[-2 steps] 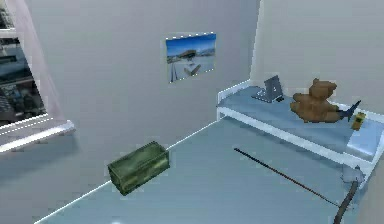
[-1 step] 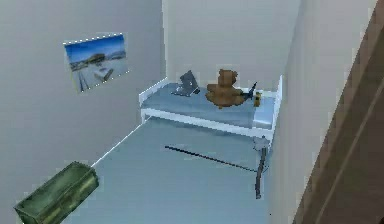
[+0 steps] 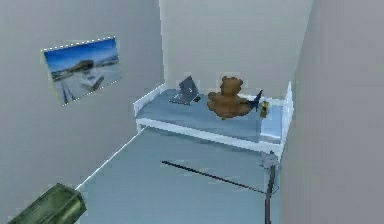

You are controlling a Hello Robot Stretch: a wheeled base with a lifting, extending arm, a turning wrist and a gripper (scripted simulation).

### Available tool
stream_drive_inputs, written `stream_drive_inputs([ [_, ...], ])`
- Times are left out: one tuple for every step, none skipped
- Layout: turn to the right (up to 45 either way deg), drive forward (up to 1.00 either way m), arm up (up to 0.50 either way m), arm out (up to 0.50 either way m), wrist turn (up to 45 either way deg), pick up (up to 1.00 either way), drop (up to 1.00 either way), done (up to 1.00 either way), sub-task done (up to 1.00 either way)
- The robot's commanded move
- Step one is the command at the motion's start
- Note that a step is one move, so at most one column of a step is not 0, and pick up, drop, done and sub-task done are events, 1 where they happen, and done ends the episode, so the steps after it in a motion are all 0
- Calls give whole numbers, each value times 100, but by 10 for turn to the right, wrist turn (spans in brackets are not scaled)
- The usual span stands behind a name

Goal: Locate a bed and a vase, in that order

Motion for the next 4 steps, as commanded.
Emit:
stream_drive_inputs([
  [120,0,0,0,0,0,0,0,0],
  [0,90,0,0,0,0,0,0,0],
  [0,0,0,0,0,0,0,0,100],
  [-450,0,0,0,0,0,0,0,0],
])
